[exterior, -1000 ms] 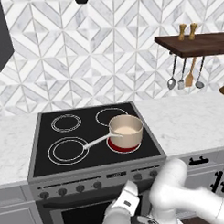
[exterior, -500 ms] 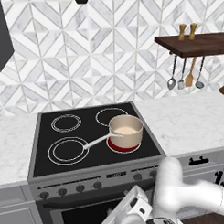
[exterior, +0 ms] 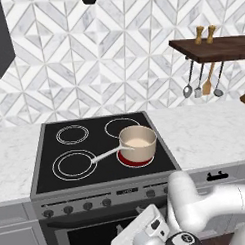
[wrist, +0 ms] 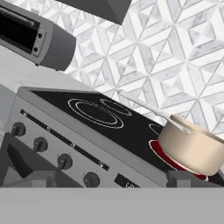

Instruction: Turn off the front right burner of the stove.

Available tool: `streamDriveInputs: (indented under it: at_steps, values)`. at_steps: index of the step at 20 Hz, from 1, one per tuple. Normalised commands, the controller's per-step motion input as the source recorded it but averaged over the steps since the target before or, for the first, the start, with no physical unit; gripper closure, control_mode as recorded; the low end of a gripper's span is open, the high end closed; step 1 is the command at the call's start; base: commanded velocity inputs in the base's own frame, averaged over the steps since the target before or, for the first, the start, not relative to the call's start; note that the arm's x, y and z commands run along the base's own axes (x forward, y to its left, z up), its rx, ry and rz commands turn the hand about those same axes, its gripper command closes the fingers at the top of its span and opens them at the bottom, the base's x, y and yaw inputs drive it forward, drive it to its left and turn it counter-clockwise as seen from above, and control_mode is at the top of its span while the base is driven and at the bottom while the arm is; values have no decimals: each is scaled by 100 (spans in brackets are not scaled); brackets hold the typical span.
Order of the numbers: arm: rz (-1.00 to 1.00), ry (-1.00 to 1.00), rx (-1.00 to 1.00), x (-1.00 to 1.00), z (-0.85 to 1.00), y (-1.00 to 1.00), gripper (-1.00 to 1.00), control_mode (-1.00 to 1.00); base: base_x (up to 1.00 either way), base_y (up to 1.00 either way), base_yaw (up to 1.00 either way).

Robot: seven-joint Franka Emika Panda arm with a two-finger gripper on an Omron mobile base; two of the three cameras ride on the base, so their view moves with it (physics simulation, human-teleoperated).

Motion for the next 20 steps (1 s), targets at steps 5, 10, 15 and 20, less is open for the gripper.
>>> streamDriveInputs:
  at_steps: [5, 10, 15, 20]
  values:
    - [0, 0, 3, 47, 0, 0, -100, -100, 0, 0, 0]
    - [0, -2, 0, 21, -3, 0, -100, -100, 0, 0, 0]
    - [0, 0, 0, 38, 0, 0, -100, -100, 0, 0, 0]
    - [0, 0, 1, 26, 0, -32, -100, -100, 0, 0, 0]
